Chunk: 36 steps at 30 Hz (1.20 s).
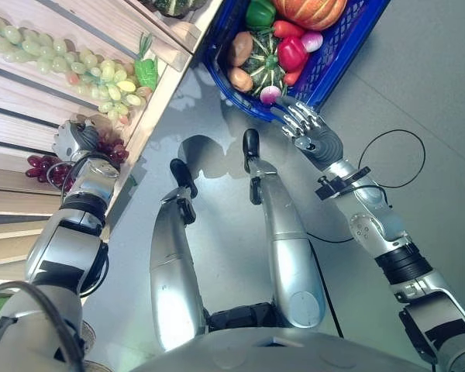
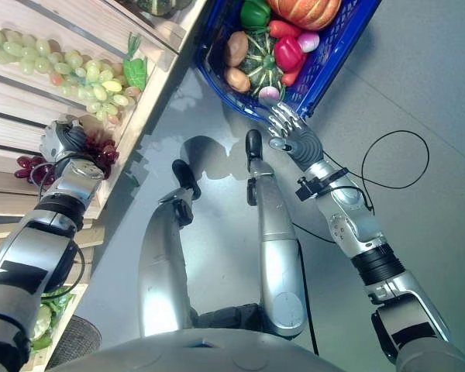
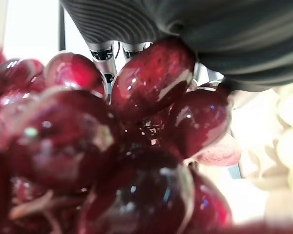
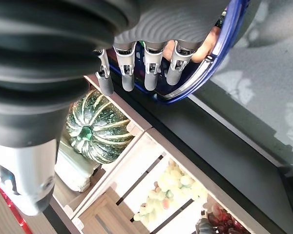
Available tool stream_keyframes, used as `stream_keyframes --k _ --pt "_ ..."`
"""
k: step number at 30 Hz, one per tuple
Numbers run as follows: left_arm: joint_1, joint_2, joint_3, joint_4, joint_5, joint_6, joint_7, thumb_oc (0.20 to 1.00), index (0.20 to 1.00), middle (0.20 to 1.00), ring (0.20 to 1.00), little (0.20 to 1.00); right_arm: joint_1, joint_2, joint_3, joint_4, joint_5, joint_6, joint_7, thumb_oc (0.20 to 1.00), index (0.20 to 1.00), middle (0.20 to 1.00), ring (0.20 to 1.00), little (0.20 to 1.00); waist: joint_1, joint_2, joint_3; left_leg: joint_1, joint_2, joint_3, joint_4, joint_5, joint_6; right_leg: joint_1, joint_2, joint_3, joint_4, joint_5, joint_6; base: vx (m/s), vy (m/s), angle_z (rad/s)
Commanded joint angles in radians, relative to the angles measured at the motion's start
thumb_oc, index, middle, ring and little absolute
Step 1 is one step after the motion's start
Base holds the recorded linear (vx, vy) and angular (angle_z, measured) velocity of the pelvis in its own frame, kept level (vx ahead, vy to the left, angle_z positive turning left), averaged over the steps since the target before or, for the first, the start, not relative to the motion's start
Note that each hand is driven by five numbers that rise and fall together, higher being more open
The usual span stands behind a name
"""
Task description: Pick up fruits and vegetables into the basket
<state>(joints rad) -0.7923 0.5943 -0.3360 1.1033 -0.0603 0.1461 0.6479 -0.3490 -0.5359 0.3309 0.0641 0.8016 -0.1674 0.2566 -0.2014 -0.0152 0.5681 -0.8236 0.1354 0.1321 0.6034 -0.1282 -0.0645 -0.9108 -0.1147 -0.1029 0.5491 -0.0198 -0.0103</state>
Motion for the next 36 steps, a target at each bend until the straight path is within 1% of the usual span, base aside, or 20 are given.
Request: stream_keyframes --k 1,6,15,20,26,31,36 --pt "0.139 -0.062 0.029 0.006 -0.051 -0.027 0.0 0.2 0.2 0.2 0.2 0.2 0.036 0.019 0.003 -0.112 -0.008 -0.02 -0.006 1.0 1.0 1.0 1.0 1.0 0.017 -0.02 -0.048 0.01 -0.024 0.077 -0.042 0.002 0.03 0.013 0.009 0.004 0.034 -0.08 0.078 0.0 -0.006 0.13" --pt "0.158 -0.058 0.043 -0.037 -0.053 -0.047 0.02 0.2 0.2 0.2 0.2 0.2 0.044 0.018 -0.002 -0.129 -0.005 -0.012 -0.018 1.0 1.0 1.0 1.0 1.0 0.025 -0.019 -0.048 0.036 -0.027 0.076 -0.048 0.002 0.03 0.04 0.004 0.0 0.028 -0.079 0.08 0.0 -0.003 0.07" --pt "0.215 -0.055 0.07 -0.117 -0.05 -0.132 0.023 0.2 0.2 0.2 0.2 0.2 0.077 0.024 -0.01 -0.132 -0.025 -0.022 0.0 1.0 1.0 1.0 1.0 1.0 0.036 -0.003 -0.048 0.077 -0.034 0.08 -0.058 0.003 0.032 0.087 -0.01 -0.01 0.018 -0.084 0.083 0.0 0.001 0.01" --pt "0.26 -0.055 0.094 -0.182 -0.084 -0.201 0.021 0.2 0.2 0.2 0.2 0.2 0.095 0.021 -0.014 -0.136 -0.032 -0.027 0.007 1.0 1.0 1.0 1.0 1.0 0.043 0.004 -0.048 0.1 -0.042 0.082 -0.066 0.0 0.033 0.113 -0.014 -0.013 0.012 -0.09 0.081 0.0 0.0 0.0" --pt "0.3 -0.058 0.119 -0.243 -0.089 -0.232 0.034 0.2 0.2 0.2 0.2 0.2 0.118 0.017 -0.023 -0.144 -0.037 -0.025 0.016 1.0 1.0 1.0 1.0 1.0 0.048 0.007 -0.048 0.12 -0.047 0.081 -0.07 0.001 0.033 0.136 -0.02 -0.014 0.003 -0.09 0.081 0.0 0.007 0.01" --pt "0.344 -0.05 0.16 -0.314 -0.119 -0.29 0.054 0.2 0.2 0.2 0.2 0.2 0.149 0.02 -0.034 -0.145 -0.052 -0.02 0.037 1.0 1.0 1.0 1.0 1.0 0.057 0.013 -0.048 0.16 -0.052 0.082 -0.077 -0.002 0.035 0.177 -0.026 -0.015 -0.005 -0.095 0.082 0.01 0.014 0.0" --pt "0.37 -0.032 0.204 -0.395 -0.132 -0.329 0.055 0.2 0.2 0.2 0.2 0.2 0.179 0.028 -0.052 -0.148 -0.07 0.002 0.059 1.0 1.0 1.0 1.0 1.0 0.063 0.015 -0.048 0.207 -0.055 0.081 -0.082 -0.006 0.037 0.227 -0.033 -0.018 -0.014 -0.099 0.082 0.0 0.0 0.0"
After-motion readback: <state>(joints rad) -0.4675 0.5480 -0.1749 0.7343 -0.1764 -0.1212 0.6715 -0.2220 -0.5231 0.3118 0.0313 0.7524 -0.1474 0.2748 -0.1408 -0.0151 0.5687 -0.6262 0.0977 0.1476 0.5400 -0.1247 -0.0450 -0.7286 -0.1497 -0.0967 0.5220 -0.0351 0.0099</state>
